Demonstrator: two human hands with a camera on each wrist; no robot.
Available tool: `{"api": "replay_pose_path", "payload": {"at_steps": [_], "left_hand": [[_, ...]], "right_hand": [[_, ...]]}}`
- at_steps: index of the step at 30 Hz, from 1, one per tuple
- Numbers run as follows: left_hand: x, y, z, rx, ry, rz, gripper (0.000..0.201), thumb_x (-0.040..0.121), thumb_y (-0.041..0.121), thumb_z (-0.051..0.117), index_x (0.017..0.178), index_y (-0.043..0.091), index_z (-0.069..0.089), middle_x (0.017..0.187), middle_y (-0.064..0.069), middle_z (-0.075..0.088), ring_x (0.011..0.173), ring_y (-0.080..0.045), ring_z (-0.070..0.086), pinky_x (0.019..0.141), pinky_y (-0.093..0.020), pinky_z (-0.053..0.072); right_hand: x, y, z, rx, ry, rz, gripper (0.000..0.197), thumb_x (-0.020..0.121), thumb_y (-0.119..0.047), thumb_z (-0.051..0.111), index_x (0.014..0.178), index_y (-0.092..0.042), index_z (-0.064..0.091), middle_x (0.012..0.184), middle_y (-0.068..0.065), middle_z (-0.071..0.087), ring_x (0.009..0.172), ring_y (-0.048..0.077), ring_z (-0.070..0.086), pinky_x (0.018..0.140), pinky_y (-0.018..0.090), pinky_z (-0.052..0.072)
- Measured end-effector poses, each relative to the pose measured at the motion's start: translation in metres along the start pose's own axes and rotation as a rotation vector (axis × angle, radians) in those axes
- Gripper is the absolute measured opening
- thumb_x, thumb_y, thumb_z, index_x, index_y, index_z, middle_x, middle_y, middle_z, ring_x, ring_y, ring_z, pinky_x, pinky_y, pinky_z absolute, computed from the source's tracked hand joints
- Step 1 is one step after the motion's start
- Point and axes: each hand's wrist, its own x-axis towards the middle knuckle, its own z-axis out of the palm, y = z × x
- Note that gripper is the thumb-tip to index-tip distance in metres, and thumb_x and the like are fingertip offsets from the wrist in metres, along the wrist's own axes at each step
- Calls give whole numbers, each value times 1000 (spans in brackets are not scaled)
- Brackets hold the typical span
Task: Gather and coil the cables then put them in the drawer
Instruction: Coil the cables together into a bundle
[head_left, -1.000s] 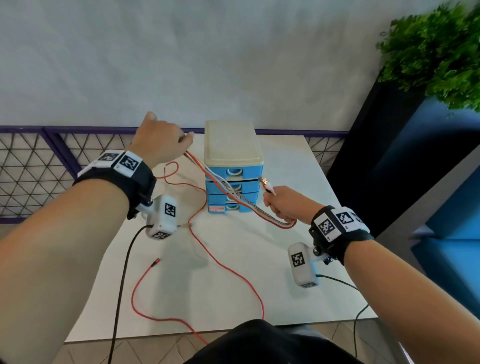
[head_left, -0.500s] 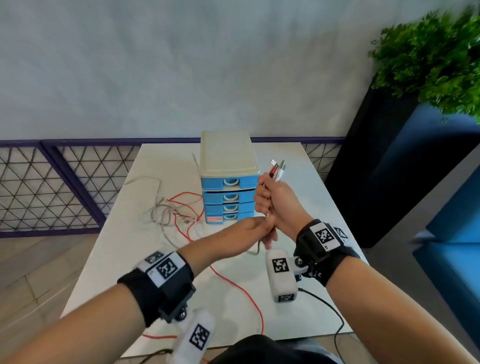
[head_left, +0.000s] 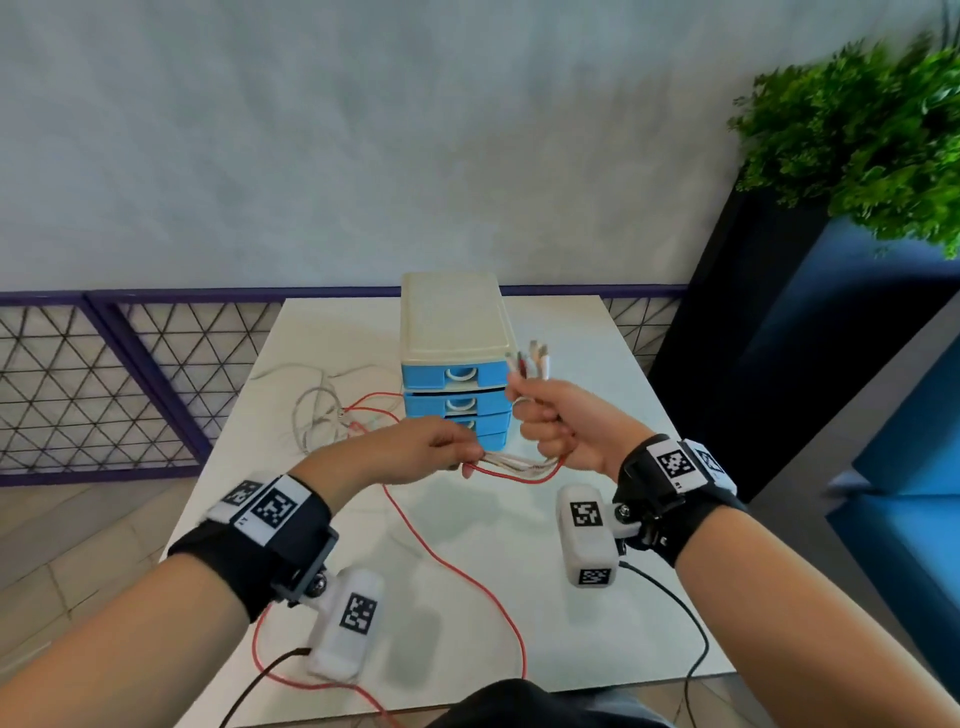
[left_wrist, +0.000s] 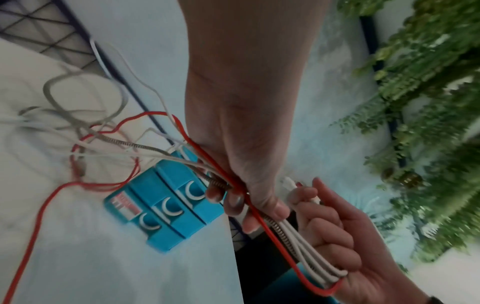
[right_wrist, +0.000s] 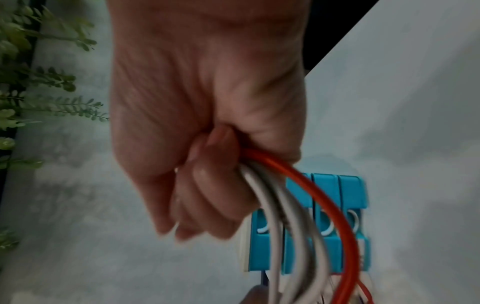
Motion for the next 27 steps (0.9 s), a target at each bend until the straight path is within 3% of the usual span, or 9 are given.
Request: {"api": "replay_pose_path", "payload": {"at_steps": [3, 5, 8, 9, 11, 15, 18, 22, 27], "left_hand": [[1, 9, -9, 270, -53, 0, 27, 92, 47, 45, 78, 29, 60, 75, 1, 60, 74, -18, 54, 74, -37, 46], [-1, 17, -14, 309, -83, 16, 26, 93, 43, 47, 78, 26, 59, 69, 6, 56, 69, -14, 51, 70, -34, 44], [-3, 25, -19, 400, -92, 11, 23, 94, 40, 48, 77, 27, 58, 66, 11, 51, 70, -10, 50, 68, -28, 40], [-2, 27, -20, 434, -90, 9, 23, 93, 40, 49, 77, 28, 59, 67, 11, 52, 72, -11, 51, 68, -29, 40], [-1, 27, -23, 468, -76, 15, 22, 93, 39, 50, 77, 28, 59, 68, 11, 52, 73, -12, 52, 68, -29, 40], [2, 30, -27, 472, -34, 15, 19, 91, 37, 54, 80, 25, 63, 75, 9, 59, 75, -12, 55, 70, -31, 46], [4, 31, -25, 482, 4, 9, 24, 89, 42, 56, 76, 23, 61, 66, 9, 55, 66, -11, 52, 64, -31, 44], [11, 25, -24, 508, 135, -41, 48, 75, 67, 57, 74, 19, 61, 62, 4, 55, 61, -14, 51, 57, -34, 41], [21, 18, -36, 380, 77, -210, 67, 57, 83, 54, 61, 17, 62, 57, 2, 54, 53, -14, 44, 56, -32, 35]], "right_hand": [[-2, 6, 8, -157, -95, 68, 25, 101, -28, 43, 82, -16, 52, 46, -12, 27, 33, -1, 19, 30, 12, 12], [1, 10, 12, -78, -52, 2, 25, 101, -26, 44, 83, -12, 54, 50, -8, 33, 36, 2, 28, 33, 13, 24], [4, 15, 17, 4, 16, -87, 22, 99, -25, 49, 87, -9, 59, 74, 4, 57, 67, 13, 61, 66, 28, 54], [5, 17, 17, -22, 10, -87, 20, 98, -24, 51, 93, -8, 62, 86, 8, 65, 82, 19, 67, 78, 35, 55], [5, 19, 21, -102, -20, -61, 27, 97, -25, 53, 113, -7, 62, 102, 14, 71, 97, 27, 69, 80, 38, 55], [5, 24, 30, -257, -86, -29, 34, 99, -44, 45, 121, -24, 60, 101, 18, 69, 95, 26, 70, 77, 38, 53], [5, 27, 32, -286, -107, -11, 43, 98, -52, 40, 114, -17, 60, 103, 23, 67, 82, 29, 72, 70, 37, 56], [4, 22, 27, -367, -115, -44, 33, 102, -45, 32, 107, -20, 53, 83, 21, 69, 45, 13, 45, 45, 23, 40], [8, 22, 18, -400, -69, -58, 32, 102, -40, 37, 86, -19, 55, 71, 7, 54, 40, 6, 31, 44, 19, 30]]}}
